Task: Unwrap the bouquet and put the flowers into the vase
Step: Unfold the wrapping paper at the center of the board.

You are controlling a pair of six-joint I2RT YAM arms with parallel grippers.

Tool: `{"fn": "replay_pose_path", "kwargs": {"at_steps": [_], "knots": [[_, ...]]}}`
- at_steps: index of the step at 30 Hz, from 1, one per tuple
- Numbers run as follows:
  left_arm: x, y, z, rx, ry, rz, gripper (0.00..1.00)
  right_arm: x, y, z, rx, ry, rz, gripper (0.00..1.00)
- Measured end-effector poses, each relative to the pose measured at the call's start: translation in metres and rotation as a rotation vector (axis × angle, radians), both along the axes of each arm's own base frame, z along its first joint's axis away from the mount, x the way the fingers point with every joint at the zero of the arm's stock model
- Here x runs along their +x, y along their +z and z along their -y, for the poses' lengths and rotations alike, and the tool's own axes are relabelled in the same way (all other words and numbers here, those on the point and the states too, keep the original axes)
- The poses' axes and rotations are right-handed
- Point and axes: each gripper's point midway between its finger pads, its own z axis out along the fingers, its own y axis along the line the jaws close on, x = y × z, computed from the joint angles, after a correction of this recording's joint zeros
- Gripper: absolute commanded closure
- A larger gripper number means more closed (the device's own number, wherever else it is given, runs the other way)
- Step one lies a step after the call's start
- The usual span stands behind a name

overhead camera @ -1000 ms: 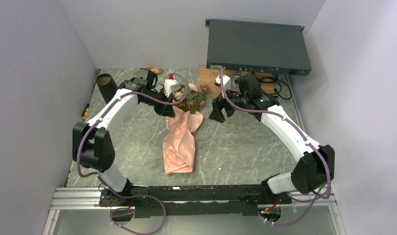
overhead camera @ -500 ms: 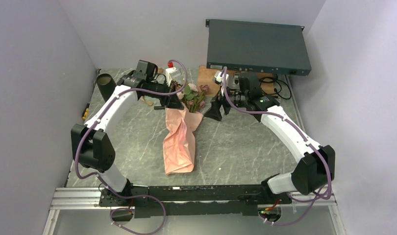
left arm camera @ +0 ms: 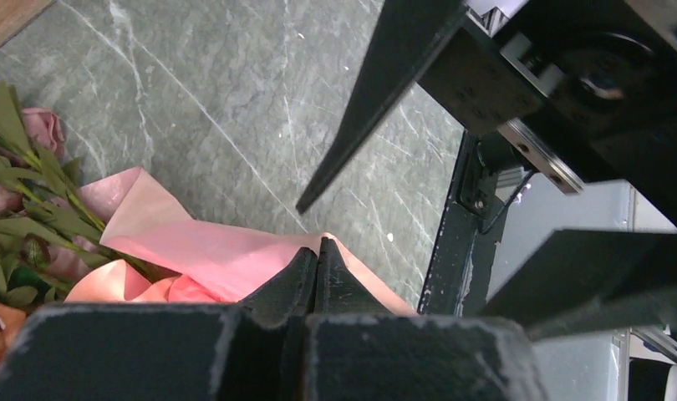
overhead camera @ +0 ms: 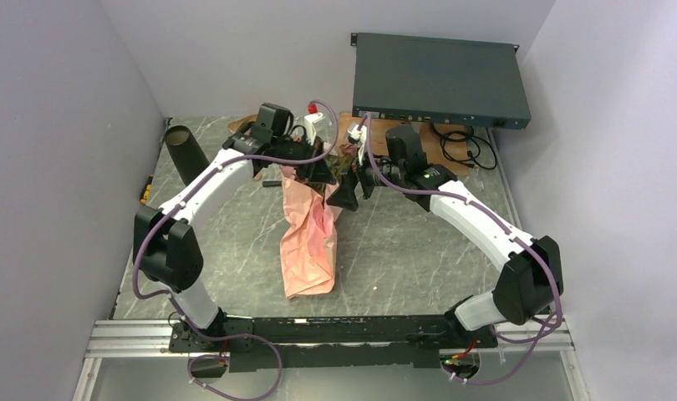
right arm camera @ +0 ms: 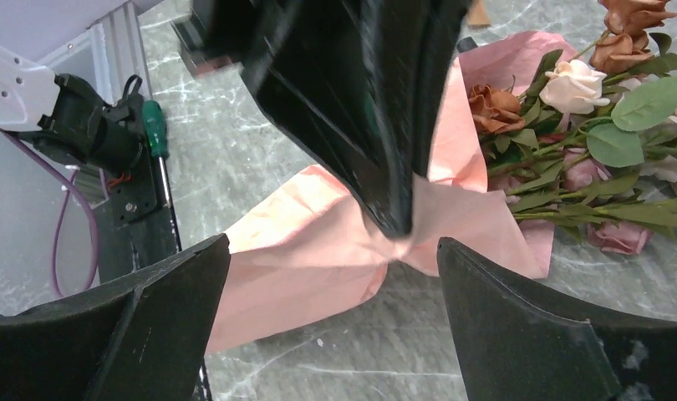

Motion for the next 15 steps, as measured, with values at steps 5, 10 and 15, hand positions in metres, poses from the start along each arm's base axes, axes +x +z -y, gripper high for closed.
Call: {"fn": "replay_pose_path", "kwargs": {"at_steps": [5,10,15], "knots": [[0.003,-0.013,0.017,0.011,-0.003,-0.012,1.00,0.003,0.000,-0.003,-0.007,-0.026,0.012,0.03],[0.004,-0.012,0.024,-0.001,-0.004,-0.007,1.00,0.015,-0.013,0.001,-0.054,-0.090,0.007,0.26],[0.006,-0.011,0.024,-0.005,-0.004,0.003,0.75,0.014,-0.037,0.009,-0.114,-0.124,-0.035,0.73]]}}
